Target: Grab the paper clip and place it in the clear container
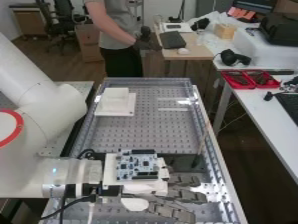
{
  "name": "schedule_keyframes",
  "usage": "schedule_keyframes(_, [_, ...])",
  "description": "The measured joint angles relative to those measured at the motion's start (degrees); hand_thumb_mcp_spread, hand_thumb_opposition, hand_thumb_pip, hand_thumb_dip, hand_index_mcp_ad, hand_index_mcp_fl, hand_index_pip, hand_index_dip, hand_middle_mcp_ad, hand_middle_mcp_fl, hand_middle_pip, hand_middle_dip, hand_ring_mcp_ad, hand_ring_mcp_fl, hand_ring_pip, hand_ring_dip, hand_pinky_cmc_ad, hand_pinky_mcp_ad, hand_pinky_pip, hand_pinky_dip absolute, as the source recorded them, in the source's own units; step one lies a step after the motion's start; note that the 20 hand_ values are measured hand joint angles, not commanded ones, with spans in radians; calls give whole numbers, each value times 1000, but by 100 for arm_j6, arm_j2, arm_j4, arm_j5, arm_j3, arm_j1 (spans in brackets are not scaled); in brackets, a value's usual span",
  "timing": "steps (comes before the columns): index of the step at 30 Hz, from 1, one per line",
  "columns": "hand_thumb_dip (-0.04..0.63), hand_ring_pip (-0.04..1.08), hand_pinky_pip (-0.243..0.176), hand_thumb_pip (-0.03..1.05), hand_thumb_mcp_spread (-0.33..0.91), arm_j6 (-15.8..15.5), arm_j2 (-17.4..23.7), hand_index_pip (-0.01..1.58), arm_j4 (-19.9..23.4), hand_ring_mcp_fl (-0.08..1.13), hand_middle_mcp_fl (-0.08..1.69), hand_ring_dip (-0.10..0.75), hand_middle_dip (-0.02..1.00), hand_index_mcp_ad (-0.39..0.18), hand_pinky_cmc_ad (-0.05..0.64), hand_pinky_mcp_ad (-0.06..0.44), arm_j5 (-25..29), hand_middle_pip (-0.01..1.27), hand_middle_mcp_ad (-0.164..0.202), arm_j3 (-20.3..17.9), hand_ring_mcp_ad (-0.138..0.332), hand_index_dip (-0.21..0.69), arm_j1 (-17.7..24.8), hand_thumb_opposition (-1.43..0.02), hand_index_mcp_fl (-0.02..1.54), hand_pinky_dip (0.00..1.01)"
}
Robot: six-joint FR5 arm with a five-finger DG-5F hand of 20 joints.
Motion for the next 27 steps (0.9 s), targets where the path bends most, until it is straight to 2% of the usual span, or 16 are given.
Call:
schedule_keyframes(6, [227,105,21,499,553,-8,-36,1367,-12,16,119,75,162,-188,346,215,-21,138,-75,63,79,89,-18,-855,494,148])
schedule_keyframes(13, [227,98,17,499,569,-35,-37,1367,-68,16,138,80,164,-188,346,215,-59,138,-75,80,75,91,-52,-880,508,148])
schedule_keyframes(18, [227,99,21,499,560,-71,-24,1314,-91,16,134,80,164,-188,342,215,-74,138,-75,57,75,89,-66,-885,438,145])
schedule_keyframes(27, [227,99,17,499,539,-72,-30,1279,-91,16,134,80,164,-188,346,215,-82,134,-77,76,75,87,-64,-853,426,148])
